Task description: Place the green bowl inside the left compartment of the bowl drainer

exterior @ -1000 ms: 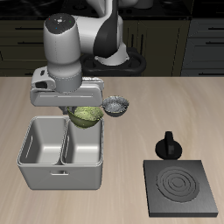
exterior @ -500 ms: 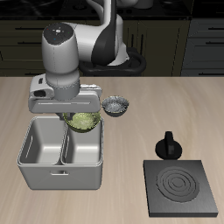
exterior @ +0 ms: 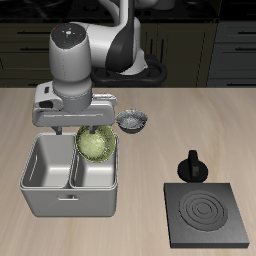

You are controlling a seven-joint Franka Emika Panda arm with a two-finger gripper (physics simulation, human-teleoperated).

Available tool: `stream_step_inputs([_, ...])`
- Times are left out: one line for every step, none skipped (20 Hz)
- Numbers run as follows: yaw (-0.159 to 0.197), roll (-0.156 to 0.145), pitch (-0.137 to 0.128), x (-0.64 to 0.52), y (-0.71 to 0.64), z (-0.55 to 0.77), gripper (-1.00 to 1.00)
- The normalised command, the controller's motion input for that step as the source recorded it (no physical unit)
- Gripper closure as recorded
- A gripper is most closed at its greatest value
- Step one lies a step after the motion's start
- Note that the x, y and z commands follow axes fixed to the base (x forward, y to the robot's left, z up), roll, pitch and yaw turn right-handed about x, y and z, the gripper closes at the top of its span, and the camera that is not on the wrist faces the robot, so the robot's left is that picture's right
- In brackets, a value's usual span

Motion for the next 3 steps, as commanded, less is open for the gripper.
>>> stream_step_inputs([-0.003, 0.051, -0.022, -0.14, 0.12, 0.15, -1.0])
stream_step_inputs([-0.026, 0.035, -0.006, -0.03, 0.01, 0.07, -1.0])
stream_step_inputs([0.082, -0.05, -0.052, -0.16, 0.1, 0.15, -1.0])
